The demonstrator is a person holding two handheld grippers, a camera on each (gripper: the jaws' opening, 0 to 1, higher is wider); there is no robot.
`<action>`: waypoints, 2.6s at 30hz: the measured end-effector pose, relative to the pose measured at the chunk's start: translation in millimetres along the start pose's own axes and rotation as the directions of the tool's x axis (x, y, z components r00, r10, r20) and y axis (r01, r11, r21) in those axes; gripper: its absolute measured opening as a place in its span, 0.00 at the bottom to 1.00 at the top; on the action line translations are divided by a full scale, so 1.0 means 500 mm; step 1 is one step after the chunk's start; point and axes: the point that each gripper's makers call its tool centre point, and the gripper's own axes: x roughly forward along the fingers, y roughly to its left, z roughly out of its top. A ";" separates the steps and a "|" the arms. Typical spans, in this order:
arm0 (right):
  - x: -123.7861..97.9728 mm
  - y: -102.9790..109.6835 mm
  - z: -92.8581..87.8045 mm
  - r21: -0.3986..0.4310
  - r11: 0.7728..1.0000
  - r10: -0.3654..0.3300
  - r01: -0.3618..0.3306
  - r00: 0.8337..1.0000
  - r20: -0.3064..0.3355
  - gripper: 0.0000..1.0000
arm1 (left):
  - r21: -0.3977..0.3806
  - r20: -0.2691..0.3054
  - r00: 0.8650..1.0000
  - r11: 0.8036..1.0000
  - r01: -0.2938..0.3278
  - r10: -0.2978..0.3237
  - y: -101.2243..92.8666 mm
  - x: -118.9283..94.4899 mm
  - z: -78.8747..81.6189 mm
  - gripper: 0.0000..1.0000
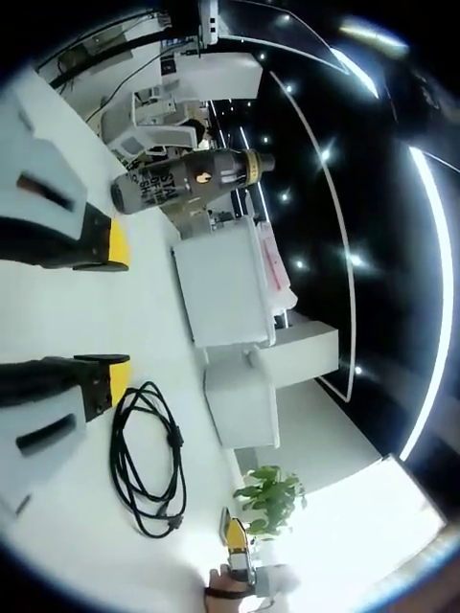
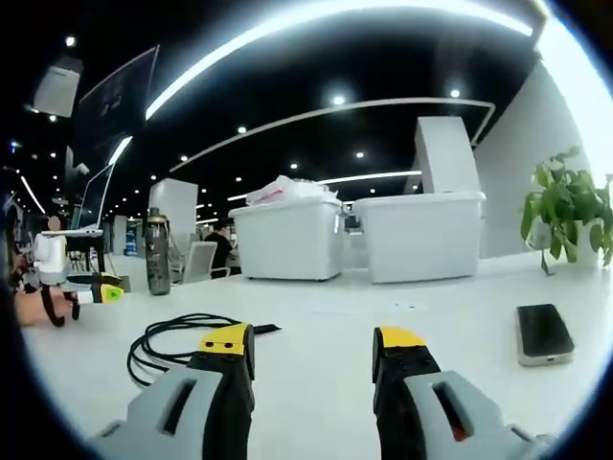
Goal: Coil the Type-C to USB data cable on the desktop and secure it with Velcro straps.
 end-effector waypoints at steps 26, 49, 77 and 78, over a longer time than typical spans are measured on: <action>-0.008 -0.007 0.017 -0.021 0.999 -0.033 0.034 0.999 0.035 0.49 | -0.003 -0.008 1.000 1.000 -0.012 0.012 0.003 -0.004 -0.004 0.36; -0.008 -0.009 0.019 -0.032 0.999 -0.038 0.039 0.998 0.040 0.49 | -0.003 -0.022 1.000 1.000 -0.021 0.021 0.004 -0.006 -0.011 0.36; -0.009 -0.006 0.013 -0.030 0.999 -0.032 0.033 0.999 0.030 0.48 | 0.009 -0.032 0.999 1.000 -0.017 0.018 0.000 -0.007 -0.015 0.36; -0.009 -0.006 0.013 -0.030 0.999 -0.031 0.032 0.999 0.029 0.48 | 0.010 -0.033 0.999 1.000 -0.017 0.017 0.000 -0.007 -0.016 0.36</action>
